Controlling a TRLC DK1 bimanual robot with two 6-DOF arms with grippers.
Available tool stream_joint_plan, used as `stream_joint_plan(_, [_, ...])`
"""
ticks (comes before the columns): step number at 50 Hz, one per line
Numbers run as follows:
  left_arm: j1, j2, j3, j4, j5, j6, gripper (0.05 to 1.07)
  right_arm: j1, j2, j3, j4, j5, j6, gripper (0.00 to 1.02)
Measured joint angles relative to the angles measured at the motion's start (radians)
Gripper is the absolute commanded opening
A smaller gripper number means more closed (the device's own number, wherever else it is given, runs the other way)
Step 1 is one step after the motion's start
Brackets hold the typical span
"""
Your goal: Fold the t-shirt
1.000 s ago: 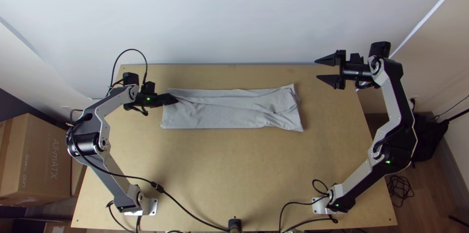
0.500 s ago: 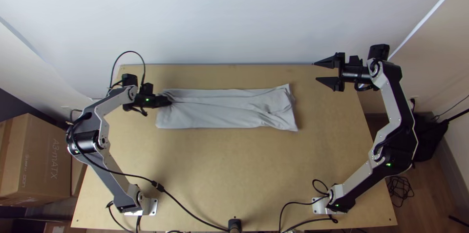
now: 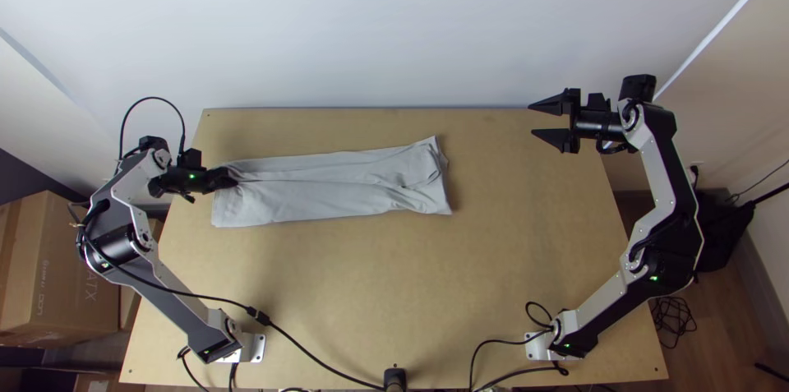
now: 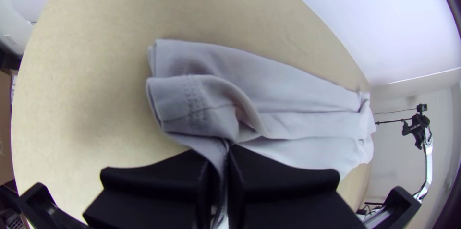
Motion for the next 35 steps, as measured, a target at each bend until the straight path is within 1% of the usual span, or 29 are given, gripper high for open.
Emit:
stream_joint_plan(3, [-0.016, -0.015, 0.025, -0.055, -0.003, -0.001, 0.08, 0.0, 0.0, 0.0, 0.0, 0.0, 0.0, 0.93])
stream_joint_plan(9, [-0.083, -0.087, 0.062, -0.088, -0.004, -0.02, 0.08, 0.002, 0.0, 0.0, 0.001, 0.0, 0.0, 0.93])
stream_joint_plan(20, [-0.294, -0.2, 0.148, -0.103, -0.008, -0.109, 0.08, 0.004, 0.0, -0.005, 0.007, 0.006, 0.0, 0.93])
stream_joint_plan(35, [-0.547, -0.176, 0.261, -0.114, -0.076, -0.217, 0.08, 0.003, -0.008, -0.005, 0.007, 0.008, 0.0, 0.93])
